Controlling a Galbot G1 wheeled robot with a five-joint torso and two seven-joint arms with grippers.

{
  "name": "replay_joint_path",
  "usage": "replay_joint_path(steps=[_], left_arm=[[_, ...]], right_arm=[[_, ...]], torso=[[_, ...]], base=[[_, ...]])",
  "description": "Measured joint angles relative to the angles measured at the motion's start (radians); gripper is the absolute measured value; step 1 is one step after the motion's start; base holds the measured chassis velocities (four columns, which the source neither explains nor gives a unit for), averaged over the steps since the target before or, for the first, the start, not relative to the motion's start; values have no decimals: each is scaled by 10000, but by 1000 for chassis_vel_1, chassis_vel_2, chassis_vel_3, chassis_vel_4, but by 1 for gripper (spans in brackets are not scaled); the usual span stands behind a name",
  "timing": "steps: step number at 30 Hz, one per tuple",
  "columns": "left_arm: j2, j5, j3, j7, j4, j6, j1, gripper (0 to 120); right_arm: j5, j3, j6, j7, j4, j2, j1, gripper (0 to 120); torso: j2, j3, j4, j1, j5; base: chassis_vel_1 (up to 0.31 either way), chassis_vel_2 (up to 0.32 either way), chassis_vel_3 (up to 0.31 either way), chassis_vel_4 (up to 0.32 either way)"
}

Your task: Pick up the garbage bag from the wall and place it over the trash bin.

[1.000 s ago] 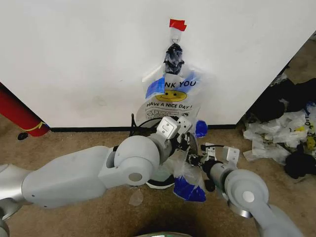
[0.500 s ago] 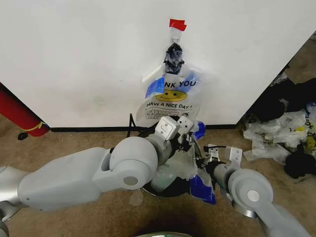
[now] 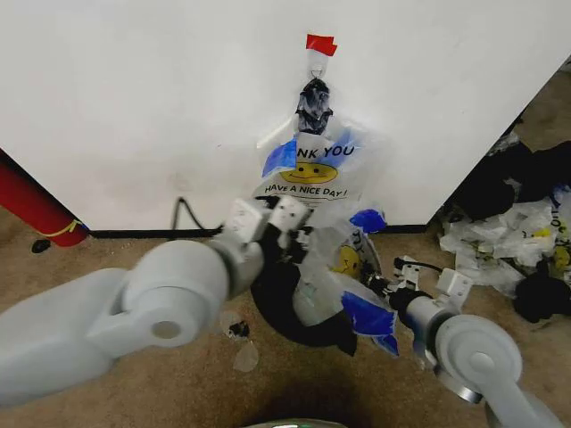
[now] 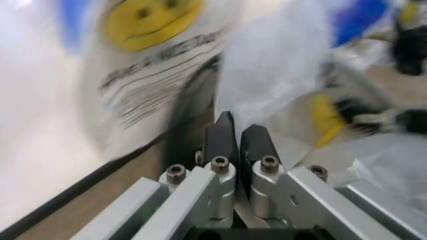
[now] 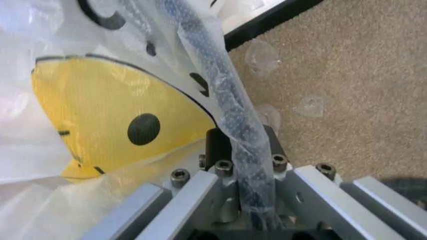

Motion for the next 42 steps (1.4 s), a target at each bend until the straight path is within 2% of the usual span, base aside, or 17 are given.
replay_joint_path(steps=[5, 10, 14, 24, 31, 36, 42], left_arm=[[1394, 127, -2246, 554, -76, 0, 1710, 0], [1937, 100, -2978, 792, 72, 0, 2050, 0], [2241, 21, -3123, 929, 217, 0, 2337, 0], [2503, 405, -3280, 1620, 709, 0, 3264, 0], [2397, 618, -3242, 2115, 1297, 0, 3854, 0], [2178, 644, -3278, 1990, 1235, 2, 4187, 0], [2081, 416, -3778, 1414, 552, 6, 3921, 22]], right_arm=[[201, 412, 9, -294, 248, 51, -431, 0], [290, 583, 9, -442, 472, 114, -679, 0], [508, 823, 11, -567, 686, 203, -908, 0], [1463, 1665, 50, -782, 999, 241, -1413, 0], [1856, 1931, 24, -874, 1054, 279, -1545, 0], [1849, 1910, 23, -866, 988, 375, -1502, 0], [1742, 1864, 98, -750, 841, 494, -1459, 0]], torso=[[0, 0, 2, 0, -3], [0, 0, -4, 0, -1], [0, 0, -2, 0, -2], [0, 0, -3, 0, 0], [0, 0, -2, 1, 2], [0, 1, -1, 2, 0], [0, 1, -2, 2, 5]], base=[[0, 0, 0, 0], [0, 0, 0, 0], [0, 0, 0, 0], [0, 0, 0, 0], [0, 0, 0, 0], [0, 0, 0, 0], [0, 0, 0, 0]])
